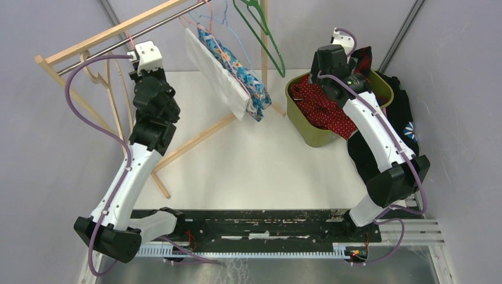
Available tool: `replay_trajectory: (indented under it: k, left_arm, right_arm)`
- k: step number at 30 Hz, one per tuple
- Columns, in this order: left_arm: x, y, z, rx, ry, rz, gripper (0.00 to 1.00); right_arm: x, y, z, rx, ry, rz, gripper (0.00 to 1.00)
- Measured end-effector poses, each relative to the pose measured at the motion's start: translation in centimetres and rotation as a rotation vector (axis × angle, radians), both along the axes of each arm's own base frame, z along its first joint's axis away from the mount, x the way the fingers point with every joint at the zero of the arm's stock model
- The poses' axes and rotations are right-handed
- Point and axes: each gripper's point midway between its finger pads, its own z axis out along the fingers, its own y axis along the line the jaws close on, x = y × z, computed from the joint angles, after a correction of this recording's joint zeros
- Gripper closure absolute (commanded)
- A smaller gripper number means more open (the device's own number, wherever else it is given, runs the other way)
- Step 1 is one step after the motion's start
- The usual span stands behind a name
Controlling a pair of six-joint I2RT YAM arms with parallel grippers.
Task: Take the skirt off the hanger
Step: Place the hanger at the clothesline.
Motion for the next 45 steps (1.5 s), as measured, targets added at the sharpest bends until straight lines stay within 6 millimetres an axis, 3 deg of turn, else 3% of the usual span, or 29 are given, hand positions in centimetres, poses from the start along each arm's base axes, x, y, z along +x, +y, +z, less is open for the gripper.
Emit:
replay_trajectory:
  k: [10,20,21,22,32,36,45]
  left_arm:
    - [-3.0,2.5,-0.1,-0.026,-0.001,0.062,0.96]
    - [-5.0,3.1,-0.2,-0.043,0.002,0.062,0.93]
    - [-5.1,3.1,-0.2,-0.042,0.004,0.059,0.19]
    - [-5.2,3.1,-0.2,-0.040,0.008,0.056,0.02]
    - [-6.9,2.9,-0.9,-0.023,0.071,-0.004,0.01]
    - [-7.9,2.4,0.0,-0.021,0.037,-0.072,0.01]
    - [-11.2,-2.1,4.3,0.037,-0.127,-0.440,0.01]
  right_arm:
    - [-0.6,-0.1,-1.6,-0.009,0.038,0.006,0.18]
    - [-2.2,-0.4,-1.0,0.013,0.024,0.014,0.18]
    - [-2.3,-0.4,-1.0,0.015,0.022,0.013,0.17]
    - [-2.5,-0.5,-1.0,0.017,0.021,0.013,0.17]
    - [-3.3,-0.7,-1.7,0.018,0.037,0.012,0.16]
    - [-3.4,-0.7,-1.6,0.021,0.033,0.013,0.16]
    - [-3.5,-0.8,-1.5,0.022,0.031,0.014,0.17]
